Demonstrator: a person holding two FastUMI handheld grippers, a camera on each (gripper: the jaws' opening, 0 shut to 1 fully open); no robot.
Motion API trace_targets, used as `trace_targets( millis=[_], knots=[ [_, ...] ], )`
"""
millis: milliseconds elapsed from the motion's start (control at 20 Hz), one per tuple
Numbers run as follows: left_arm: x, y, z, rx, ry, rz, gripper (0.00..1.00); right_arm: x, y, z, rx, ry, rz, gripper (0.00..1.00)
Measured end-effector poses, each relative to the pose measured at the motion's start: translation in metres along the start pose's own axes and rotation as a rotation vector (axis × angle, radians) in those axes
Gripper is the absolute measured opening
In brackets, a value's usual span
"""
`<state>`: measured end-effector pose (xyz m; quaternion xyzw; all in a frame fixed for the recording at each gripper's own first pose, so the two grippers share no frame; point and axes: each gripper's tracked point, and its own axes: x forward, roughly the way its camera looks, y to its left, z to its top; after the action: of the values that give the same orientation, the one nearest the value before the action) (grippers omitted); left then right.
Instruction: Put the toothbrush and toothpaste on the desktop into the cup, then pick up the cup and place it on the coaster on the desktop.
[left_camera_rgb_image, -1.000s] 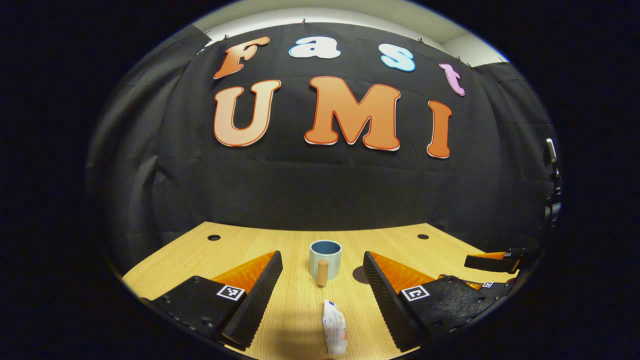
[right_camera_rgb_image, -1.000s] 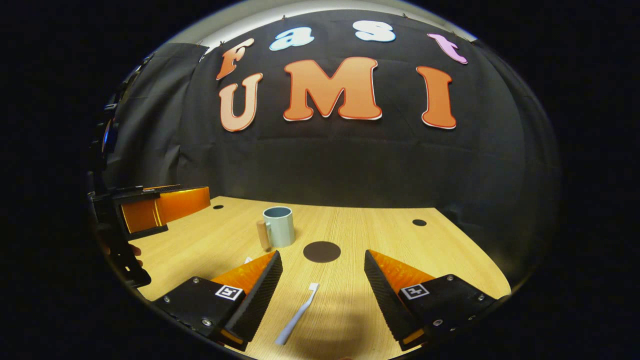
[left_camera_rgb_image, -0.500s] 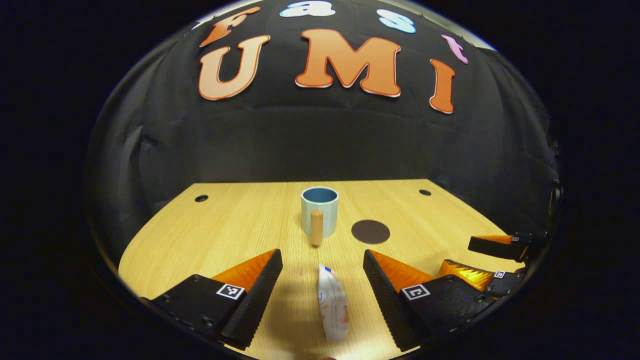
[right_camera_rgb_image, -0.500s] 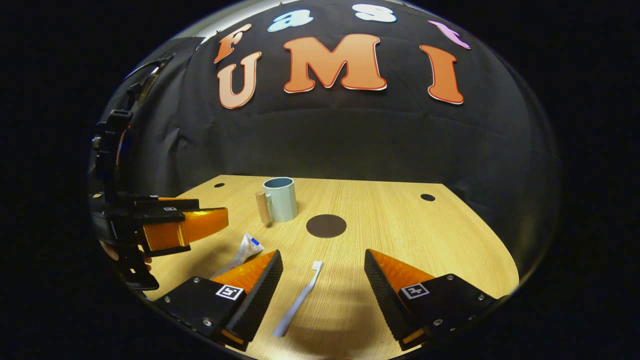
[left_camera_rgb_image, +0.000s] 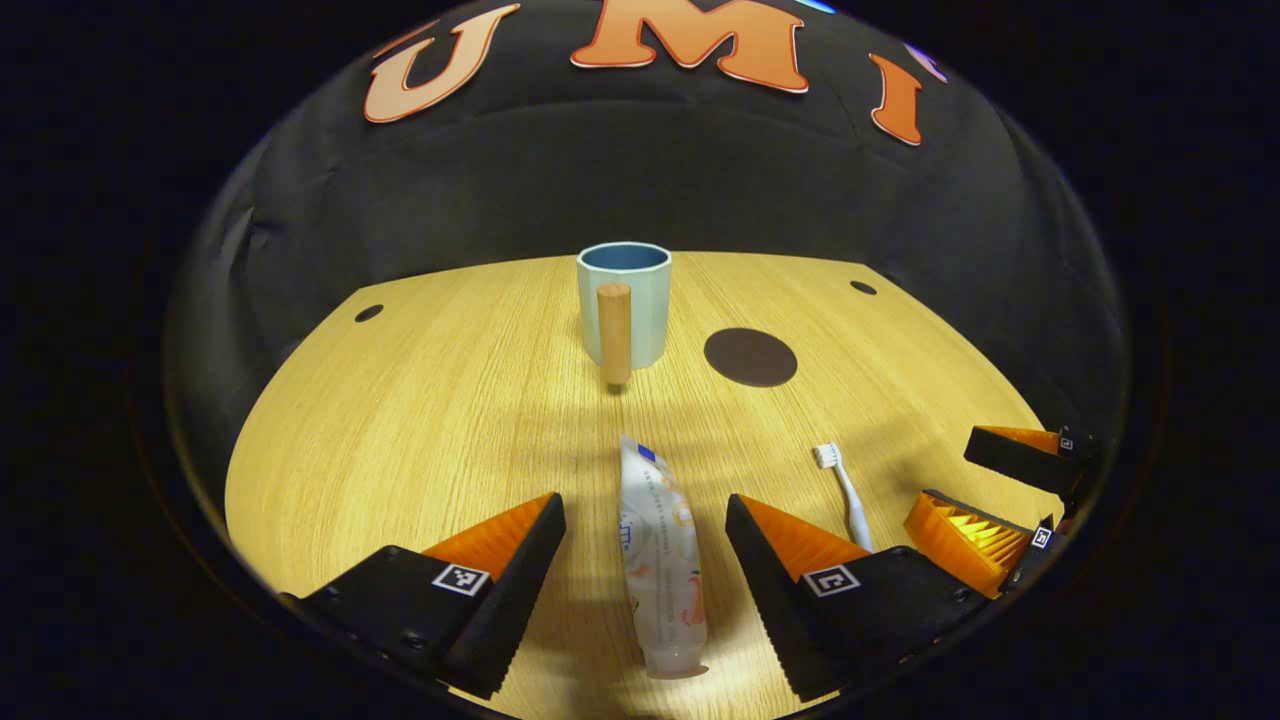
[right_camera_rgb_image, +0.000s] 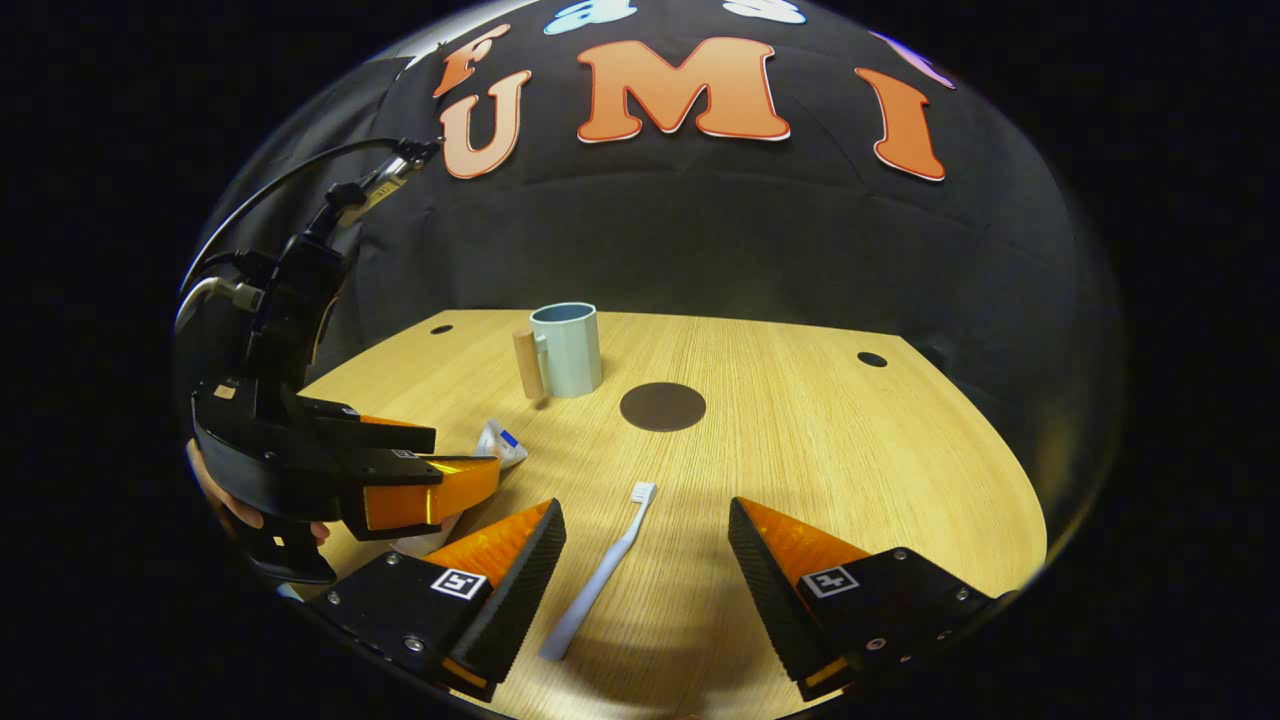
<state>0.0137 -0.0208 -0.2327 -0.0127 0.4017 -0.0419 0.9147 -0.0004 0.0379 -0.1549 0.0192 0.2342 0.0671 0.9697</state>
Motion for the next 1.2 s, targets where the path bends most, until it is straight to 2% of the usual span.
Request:
trace_targets(
  millis=[50, 100, 150, 250, 300, 350, 400, 450, 500, 550, 600, 650, 800, 850, 900, 950, 1050, 1100, 1200],
  knots=[
    [-0.001, 0.004, -0.001, 0.001, 0.02, 0.003, 0.97, 0.001, 0.0, -0.004, -0.003, 0.016, -0.002, 0.99],
    [-0.001, 0.007, 0.001, -0.001, 0.03, 0.003, 0.88, 0.003, 0.001, -0.006, -0.007, 0.026, 0.002, 0.99],
    [-0.002, 0.008, 0.0, 0.001, 0.045, 0.0, 0.84, 0.004, 0.003, -0.01, -0.01, 0.038, 0.005, 0.99],
    [-0.005, 0.005, 0.002, -0.002, 0.075, -0.009, 0.83, 0.007, 0.006, -0.017, -0.015, 0.07, 0.013, 0.98],
    [-0.005, 0.005, 0.006, -0.002, 0.087, -0.008, 0.62, 0.009, 0.007, -0.021, -0.014, 0.082, 0.016, 0.96],
    [-0.006, 0.004, 0.011, 0.005, 0.089, 0.002, 0.56, 0.011, 0.008, -0.023, -0.014, 0.092, 0.017, 0.96],
    [-0.006, 0.002, 0.016, 0.011, 0.089, -0.003, 0.59, 0.013, 0.008, -0.026, -0.014, 0.104, 0.018, 0.95],
    [-0.008, 0.001, 0.016, 0.013, 0.093, -0.004, 0.58, 0.015, 0.009, -0.028, -0.014, 0.115, 0.02, 0.95],
    [-0.009, 0.002, 0.017, 0.024, 0.098, -0.004, 0.45, 0.017, 0.011, -0.029, -0.008, 0.128, 0.019, 0.92],
    [-0.005, 0.005, 0.016, 0.027, 0.096, -0.004, 0.48, 0.02, 0.014, -0.032, -0.004, 0.14, 0.023, 0.9],
    [-0.002, 0.007, 0.017, 0.021, 0.091, 0.006, 0.42, 0.023, 0.014, -0.036, 0.002, 0.152, 0.022, 0.86],
    [-0.002, 0.006, 0.017, 0.02, 0.088, -0.001, 0.19, 0.026, 0.015, -0.038, 0.006, 0.163, 0.022, 0.84],
    [-0.002, 0.004, 0.018, 0.02, 0.074, -0.029, 0.13, 0.034, 0.018, -0.045, 0.025, 0.205, 0.011, 0.72],
    [-0.003, 0.001, 0.018, 0.022, 0.07, -0.046, 0.12, 0.034, 0.015, -0.045, 0.008, 0.212, -0.009, 0.65],
    [-0.004, 0.001, 0.021, 0.019, 0.053, -0.051, 0.12, 0.037, 0.016, -0.045, -0.001, 0.21, -0.017, 0.62],
    [-0.004, 0.002, 0.023, 0.019, 0.038, -0.055, 0.12, 0.037, 0.017, -0.044, 0.007, 0.22, -0.021, 0.53],
    [-0.007, 0.001, 0.028, 0.024, 0.002, -0.06, 0.12, 0.041, 0.014, -0.042, 0.027, 0.222, -0.042, 0.46],
    [-0.008, 0.004, 0.033, 0.02, -0.021, -0.057, 0.12, 0.044, 0.011, -0.041, 0.036, 0.218, -0.056, 0.34],
    [-0.013, 0.009, 0.042, 0.024, -0.055, -0.041, 0.12, 0.046, 0.012, -0.038, 0.056, 0.217, -0.054, 0.17]
  ],
)
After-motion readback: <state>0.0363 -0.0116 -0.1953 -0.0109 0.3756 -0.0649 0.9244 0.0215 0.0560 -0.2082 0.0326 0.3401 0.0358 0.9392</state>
